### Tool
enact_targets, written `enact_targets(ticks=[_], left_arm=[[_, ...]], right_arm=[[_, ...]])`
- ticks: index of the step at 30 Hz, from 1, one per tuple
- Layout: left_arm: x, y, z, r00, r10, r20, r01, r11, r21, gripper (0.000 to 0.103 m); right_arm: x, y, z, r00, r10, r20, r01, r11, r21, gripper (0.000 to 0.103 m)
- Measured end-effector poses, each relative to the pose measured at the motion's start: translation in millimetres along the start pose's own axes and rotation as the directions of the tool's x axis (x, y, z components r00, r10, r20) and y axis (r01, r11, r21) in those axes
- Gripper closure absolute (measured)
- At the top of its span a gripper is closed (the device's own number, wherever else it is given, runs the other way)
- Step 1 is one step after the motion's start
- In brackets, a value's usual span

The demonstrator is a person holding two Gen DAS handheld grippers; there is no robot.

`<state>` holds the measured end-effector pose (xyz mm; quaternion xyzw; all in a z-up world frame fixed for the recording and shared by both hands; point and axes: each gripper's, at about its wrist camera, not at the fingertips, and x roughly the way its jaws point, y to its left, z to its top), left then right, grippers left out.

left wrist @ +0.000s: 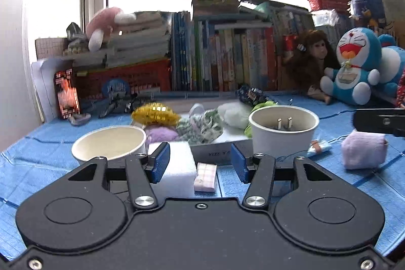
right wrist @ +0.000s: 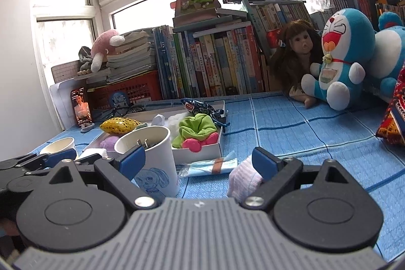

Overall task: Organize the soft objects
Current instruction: 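Withdraw both grippers from the tray toward the remaining items on the table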

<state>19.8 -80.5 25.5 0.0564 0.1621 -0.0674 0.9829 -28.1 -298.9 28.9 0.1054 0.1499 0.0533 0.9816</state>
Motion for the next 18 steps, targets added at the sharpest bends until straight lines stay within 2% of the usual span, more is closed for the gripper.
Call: enact_targets(ticks=[3, 9, 18], left_arm=[[10, 3, -3, 0.999, -0.016, -0.049, 0.014, 0.999, -0.038, 0.051], [3, -4, -10, 0.999, -0.034, -0.039, 0.034, 0.999, 0.013, 0.044], [-22, -16, -25, 0.994, -0.100, -0.053, 0.103, 0.993, 0.051, 0.040]], right_arm=[[0, -3, -2, 1.000, -0.003, -0.002, 0.003, 1.000, 0.008, 0.007], [2, -6, -5, 1.000, -0.012, -0.011, 0.012, 1.000, 0.018, 0.007], [1, -11, -8, 1.000, -0.021, -0.017, 0.022, 0.999, 0.032, 0.007]])
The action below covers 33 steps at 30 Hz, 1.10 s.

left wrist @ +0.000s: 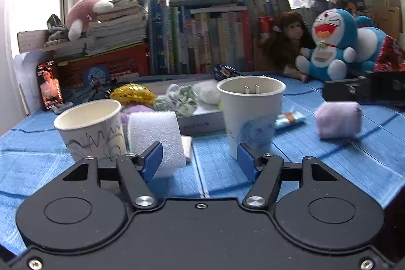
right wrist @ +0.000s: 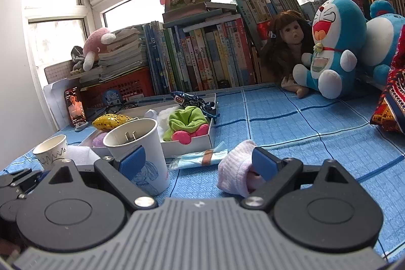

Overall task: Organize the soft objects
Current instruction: 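Grasp the white foam sponge with the left gripper while the right grasps the lavender sock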

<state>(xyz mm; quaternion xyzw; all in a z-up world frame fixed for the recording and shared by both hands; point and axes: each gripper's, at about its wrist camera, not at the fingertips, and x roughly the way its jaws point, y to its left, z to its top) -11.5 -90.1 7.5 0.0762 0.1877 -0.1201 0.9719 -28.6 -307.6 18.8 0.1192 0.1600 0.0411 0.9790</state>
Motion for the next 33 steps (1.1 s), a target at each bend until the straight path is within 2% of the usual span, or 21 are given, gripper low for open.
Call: enact_targets(ticks=[4, 6, 11, 13, 14, 16, 19, 27, 33], left_arm=[[-6, 2, -6, 0.997, -0.055, -0.048, 0.053, 0.998, -0.044, 0.040], [-13, 2, -10, 0.998, -0.053, -0.038, 0.052, 0.998, -0.046, 0.040], [-33, -1, -15, 0.998, 0.004, 0.064, -0.003, 1.000, -0.025, 0.040], [-41, 0, -18, 0.992, 0.038, 0.122, -0.034, 0.999, -0.038, 0.033], [-43, 0, -19, 0.987, 0.063, 0.150, -0.057, 0.998, -0.041, 0.026], [-43, -1, -20, 0.978, 0.111, 0.178, -0.108, 0.994, -0.029, 0.023], [-34, 0, -19, 0.978, 0.147, 0.150, -0.144, 0.989, -0.033, 0.023], [-2, 15, -19, 0.987, 0.153, 0.046, -0.143, 0.975, -0.170, 0.023], [9, 16, -18, 0.984, 0.175, 0.035, -0.165, 0.967, -0.196, 0.023]], right_arm=[[-1, -1, 0, 1.000, -0.007, 0.002, 0.007, 1.000, 0.001, 0.007], [-1, -1, -1, 1.000, -0.014, 0.004, 0.014, 1.000, 0.000, 0.007], [-2, 2, -5, 0.999, -0.046, 0.005, 0.047, 0.999, -0.028, 0.007], [-2, 4, -6, 0.998, -0.065, 0.008, 0.065, 0.997, -0.048, 0.007], [-1, 4, -7, 0.997, -0.074, 0.010, 0.074, 0.996, -0.058, 0.007], [-1, 6, -10, 0.995, -0.102, 0.015, 0.103, 0.991, -0.089, 0.007], [1, 6, -14, 0.992, -0.128, 0.013, 0.129, 0.985, -0.116, 0.007], [11, 0, -22, 0.984, -0.177, -0.014, 0.173, 0.974, -0.147, 0.007], [25, -6, -22, 0.978, -0.204, -0.043, 0.197, 0.973, -0.122, 0.007]])
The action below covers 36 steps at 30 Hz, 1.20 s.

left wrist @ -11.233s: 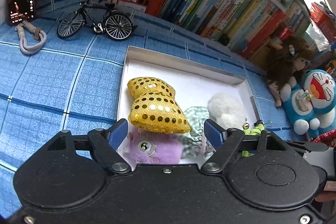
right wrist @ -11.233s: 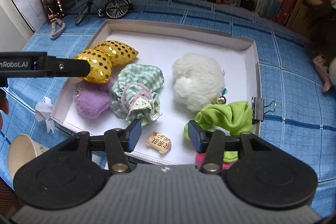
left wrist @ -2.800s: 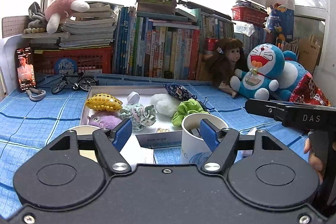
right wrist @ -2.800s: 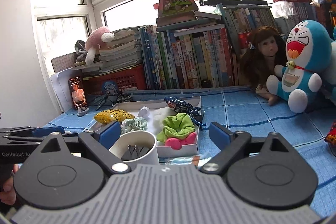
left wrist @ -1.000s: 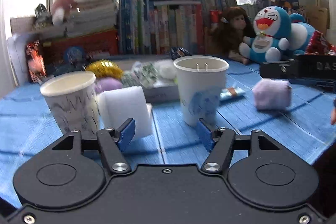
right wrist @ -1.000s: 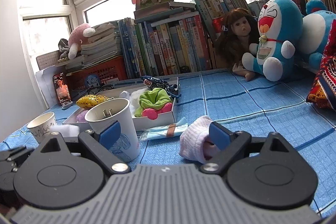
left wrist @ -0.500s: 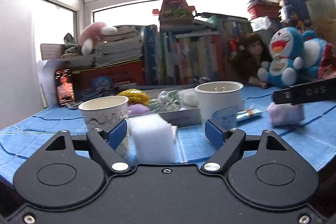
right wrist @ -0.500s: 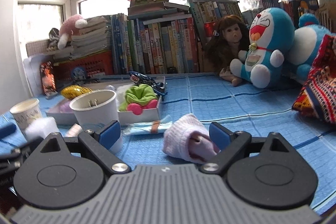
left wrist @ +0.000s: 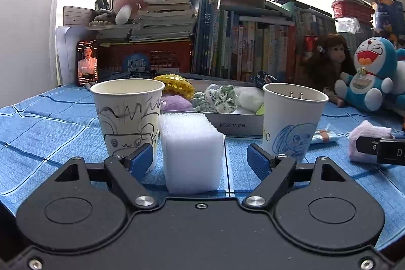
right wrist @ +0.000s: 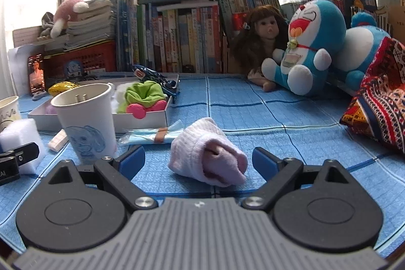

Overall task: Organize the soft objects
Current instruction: 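Grasp the white foam sponge with the left gripper while the right grasps the lavender sock, then lift the sponge and sock and carry both over the tray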

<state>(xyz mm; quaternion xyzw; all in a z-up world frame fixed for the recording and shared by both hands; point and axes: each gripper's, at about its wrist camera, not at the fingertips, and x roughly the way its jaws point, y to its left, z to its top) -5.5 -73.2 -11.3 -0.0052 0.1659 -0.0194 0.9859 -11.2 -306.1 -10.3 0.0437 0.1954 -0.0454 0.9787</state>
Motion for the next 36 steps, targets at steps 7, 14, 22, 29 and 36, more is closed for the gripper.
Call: enact_targets(ticks=[7, 14, 22, 29, 36], left_arm=[[8, -4, 0, 1.000, 0.025, 0.008, -0.025, 1.000, -0.008, 0.024], [17, -7, 0, 0.999, 0.032, -0.025, -0.032, 0.999, -0.003, 0.033], [19, -5, 2, 0.998, 0.042, -0.041, -0.042, 0.999, -0.001, 0.056], [4, -11, 1, 1.000, -0.007, -0.022, 0.007, 1.000, 0.024, 0.057], [-18, -15, 17, 0.997, -0.064, 0.031, 0.063, 0.997, 0.047, 0.057]], right_arm=[[13, 2, 0, 0.999, -0.019, -0.037, 0.020, 1.000, 0.025, 0.007], [24, 2, 2, 0.997, -0.037, -0.067, 0.040, 0.999, 0.036, 0.007], [27, 1, 2, 0.995, -0.031, -0.094, 0.035, 0.999, 0.039, 0.012], [21, 2, 3, 0.995, -0.043, -0.089, 0.047, 0.998, 0.035, 0.047], [10, 2, 13, 0.998, -0.018, -0.053, 0.021, 0.998, 0.055, 0.060]])
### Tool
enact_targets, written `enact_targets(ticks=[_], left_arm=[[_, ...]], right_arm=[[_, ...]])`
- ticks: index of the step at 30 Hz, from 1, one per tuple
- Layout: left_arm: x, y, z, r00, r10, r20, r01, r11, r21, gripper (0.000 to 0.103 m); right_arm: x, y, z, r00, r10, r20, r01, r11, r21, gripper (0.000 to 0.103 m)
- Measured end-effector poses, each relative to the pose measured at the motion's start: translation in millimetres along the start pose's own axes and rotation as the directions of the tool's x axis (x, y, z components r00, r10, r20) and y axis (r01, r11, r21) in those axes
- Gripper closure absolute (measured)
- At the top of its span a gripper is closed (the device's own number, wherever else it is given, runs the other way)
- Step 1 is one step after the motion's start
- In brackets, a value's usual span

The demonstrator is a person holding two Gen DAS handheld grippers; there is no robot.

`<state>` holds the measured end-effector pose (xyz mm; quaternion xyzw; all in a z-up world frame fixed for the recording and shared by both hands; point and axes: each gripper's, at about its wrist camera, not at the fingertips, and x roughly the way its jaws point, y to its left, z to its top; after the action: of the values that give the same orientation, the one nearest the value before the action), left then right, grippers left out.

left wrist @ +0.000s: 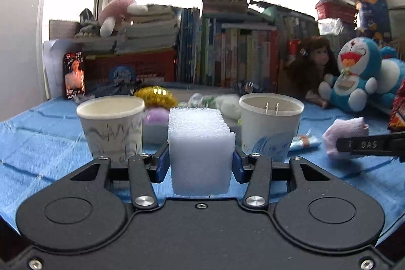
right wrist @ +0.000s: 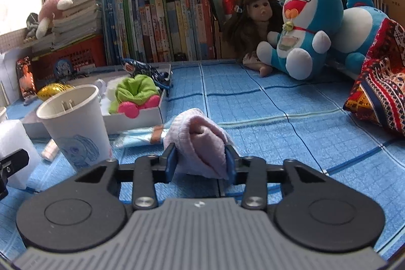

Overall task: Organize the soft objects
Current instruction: 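Lift the sponge and sock and carry both over the tray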

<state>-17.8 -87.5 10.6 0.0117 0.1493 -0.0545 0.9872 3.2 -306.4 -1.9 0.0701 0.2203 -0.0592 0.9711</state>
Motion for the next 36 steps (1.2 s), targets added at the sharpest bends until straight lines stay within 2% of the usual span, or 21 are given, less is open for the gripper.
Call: enact_targets(ticks=[6, 11, 16, 19, 25, 27, 30, 34, 36], left_arm=[[-17, 6, 32, 0.997, -0.051, 0.063, 0.050, 0.999, 0.015, 0.057], [-16, 16, 68, 0.991, -0.115, 0.067, 0.113, 0.993, 0.039, 0.057], [-3, 39, 108, 0.984, -0.173, 0.034, 0.173, 0.985, 0.001, 0.057], [8, 52, 132, 0.981, -0.191, 0.027, 0.190, 0.981, 0.024, 0.057], [50, 83, 178, 0.962, -0.260, -0.086, 0.257, 0.965, -0.044, 0.057], [71, 89, 185, 0.947, -0.282, -0.151, 0.276, 0.959, -0.059, 0.057], [107, 103, 191, 0.912, -0.300, -0.279, 0.274, 0.953, -0.129, 0.057], [151, 112, 186, 0.836, -0.334, -0.436, 0.267, 0.941, -0.210, 0.057], [167, 113, 179, 0.806, -0.333, -0.489, 0.248, 0.941, -0.232, 0.057]], right_arm=[[-14, 7, 17, 0.998, 0.041, 0.051, -0.041, 0.999, -0.002, 0.062], [-21, 13, 37, 0.993, 0.078, 0.091, -0.078, 0.997, -0.013, 0.062], [-25, 24, 62, 0.984, 0.116, 0.133, -0.111, 0.993, -0.045, 0.062], [-23, 32, 77, 0.979, 0.139, 0.146, -0.130, 0.989, -0.066, 0.062], [-4, 47, 111, 0.973, 0.213, 0.089, -0.209, 0.976, -0.062, 0.062], [6, 53, 120, 0.970, 0.236, 0.056, -0.233, 0.971, -0.059, 0.062], [22, 64, 130, 0.964, 0.266, -0.008, -0.266, 0.963, -0.052, 0.062], [44, 80, 137, 0.953, 0.289, -0.088, -0.293, 0.955, -0.044, 0.062], [57, 89, 138, 0.949, 0.287, -0.133, -0.294, 0.955, -0.041, 0.062]])
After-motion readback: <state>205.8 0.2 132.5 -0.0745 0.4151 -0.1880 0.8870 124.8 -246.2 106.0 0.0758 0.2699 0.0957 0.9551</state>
